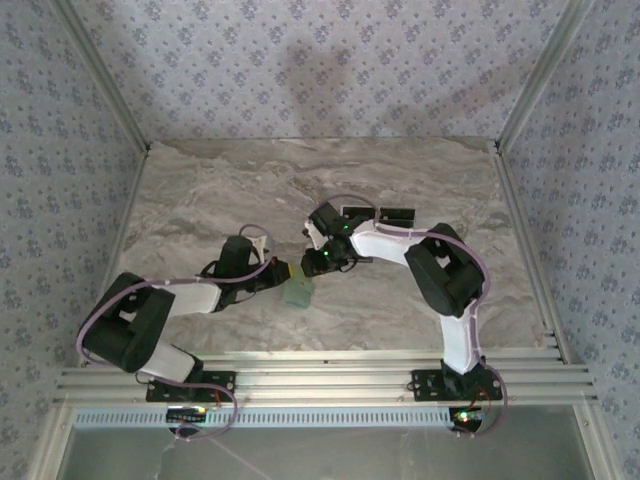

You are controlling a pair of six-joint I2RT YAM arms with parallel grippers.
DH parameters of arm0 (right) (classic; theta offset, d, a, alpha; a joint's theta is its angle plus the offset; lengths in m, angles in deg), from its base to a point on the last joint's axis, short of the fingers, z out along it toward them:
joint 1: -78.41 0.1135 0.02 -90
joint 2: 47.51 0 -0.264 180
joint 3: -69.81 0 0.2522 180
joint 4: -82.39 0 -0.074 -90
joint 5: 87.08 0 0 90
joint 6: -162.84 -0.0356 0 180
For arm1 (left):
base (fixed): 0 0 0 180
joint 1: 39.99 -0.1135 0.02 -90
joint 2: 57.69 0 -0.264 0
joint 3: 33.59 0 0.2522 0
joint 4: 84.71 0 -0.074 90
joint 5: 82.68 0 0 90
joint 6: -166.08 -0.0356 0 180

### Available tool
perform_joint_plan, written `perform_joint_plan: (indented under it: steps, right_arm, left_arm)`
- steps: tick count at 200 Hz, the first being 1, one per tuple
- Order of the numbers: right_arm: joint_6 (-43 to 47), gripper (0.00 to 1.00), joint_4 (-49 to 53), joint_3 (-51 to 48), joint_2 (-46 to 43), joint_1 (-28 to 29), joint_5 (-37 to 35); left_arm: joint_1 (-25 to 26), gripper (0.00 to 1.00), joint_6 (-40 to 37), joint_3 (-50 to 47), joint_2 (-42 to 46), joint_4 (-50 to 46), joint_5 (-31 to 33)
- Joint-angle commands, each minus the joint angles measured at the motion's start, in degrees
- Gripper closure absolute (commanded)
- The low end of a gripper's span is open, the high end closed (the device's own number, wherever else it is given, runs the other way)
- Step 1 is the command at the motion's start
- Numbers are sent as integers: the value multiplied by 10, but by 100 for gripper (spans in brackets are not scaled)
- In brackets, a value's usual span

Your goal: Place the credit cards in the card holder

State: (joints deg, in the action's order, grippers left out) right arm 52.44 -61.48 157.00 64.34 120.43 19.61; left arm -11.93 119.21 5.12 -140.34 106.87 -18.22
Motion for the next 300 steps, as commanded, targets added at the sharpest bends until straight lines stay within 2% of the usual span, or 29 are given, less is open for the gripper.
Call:
perform_joint_plan:
  steps: [1,52,99,215,300]
  right_arm:
    - [-64,55,16,-14,-84,2,-59]
    - [-210,47,-17,-91,-194,37,-120]
    - [-240,39,-18,-76,-203,92,-165]
    - [-242,37,-36,-34,-174,112,-165]
    - [-252,41,-63,-64,-145,112,-149]
  left_arm:
    - [12,100,-4,-1,52,-15,24]
    - [42,100,-10,-1,167,-51,113]
    - [53,100,4,1,212,-67,155]
    - [53,100,4,8,214,-73,157]
    - [53,100,10,19,213,-73,155]
